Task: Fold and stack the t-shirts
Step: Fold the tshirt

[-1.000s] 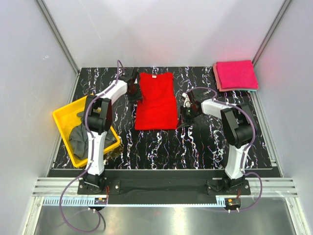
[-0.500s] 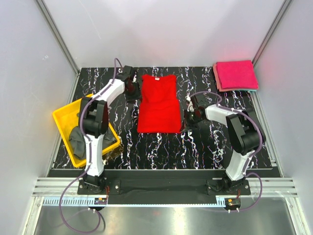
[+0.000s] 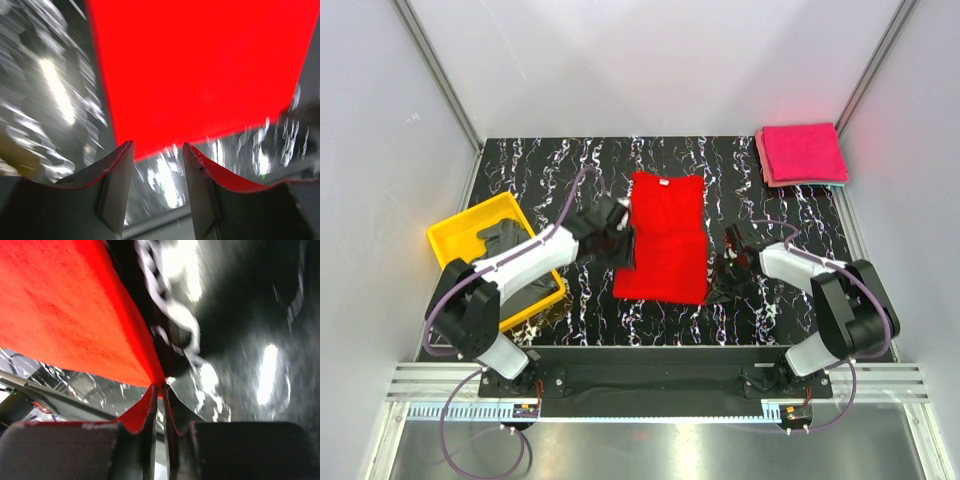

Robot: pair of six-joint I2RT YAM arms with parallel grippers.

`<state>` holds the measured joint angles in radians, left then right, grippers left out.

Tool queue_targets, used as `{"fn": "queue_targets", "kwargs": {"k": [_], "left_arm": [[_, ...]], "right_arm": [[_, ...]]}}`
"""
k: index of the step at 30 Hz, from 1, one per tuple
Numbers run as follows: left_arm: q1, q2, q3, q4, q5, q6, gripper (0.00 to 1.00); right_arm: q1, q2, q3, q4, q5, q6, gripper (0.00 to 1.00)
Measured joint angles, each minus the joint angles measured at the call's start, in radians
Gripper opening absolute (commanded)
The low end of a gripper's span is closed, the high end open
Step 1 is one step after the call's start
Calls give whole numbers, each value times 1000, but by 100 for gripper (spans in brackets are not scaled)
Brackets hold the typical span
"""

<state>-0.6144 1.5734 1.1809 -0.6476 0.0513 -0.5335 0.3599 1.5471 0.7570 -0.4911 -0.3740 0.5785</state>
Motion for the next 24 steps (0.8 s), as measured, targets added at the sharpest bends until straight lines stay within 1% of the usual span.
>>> {"fn": "queue_targets", "kwargs": {"k": [1, 2, 4, 5, 6, 8, 11, 14, 19, 22, 24], "left_arm": [[-32, -21, -54, 19, 21, -14, 49], [-53, -37, -100, 30, 47, -27, 49], [-63, -63, -179, 69, 87, -56, 49], [-61, -70, -208, 83, 97, -69, 49], [-58, -73, -224, 95, 102, -76, 49], [-53, -75, -242, 115, 106, -88, 49], [-51, -75, -243, 149, 106, -93, 49], [-51, -65, -243, 181, 106, -92, 49], [-51, -22, -245, 202, 100, -92, 49], [-51, -16, -271, 217, 87, -93, 48], [-51, -12, -294, 221, 74, -94, 49]], "right_arm": [[0, -20, -12, -15, 1, 13, 23], [0, -42, -21, -32, 4, 27, 27], [0, -95, -29, -72, 16, 43, 32], [0, -119, -29, -86, 18, 50, 32], [0, -150, -24, -101, 19, 52, 32], [0, -179, 6, -130, 23, 53, 26], [0, -167, 101, -137, 11, 31, 20], [-2, -96, 225, -115, -17, -26, 18], [-23, 148, 439, -71, -123, -151, 18], [-59, 273, 492, -47, -198, -209, 20], [-92, 333, 502, -31, -261, -235, 20]]}}
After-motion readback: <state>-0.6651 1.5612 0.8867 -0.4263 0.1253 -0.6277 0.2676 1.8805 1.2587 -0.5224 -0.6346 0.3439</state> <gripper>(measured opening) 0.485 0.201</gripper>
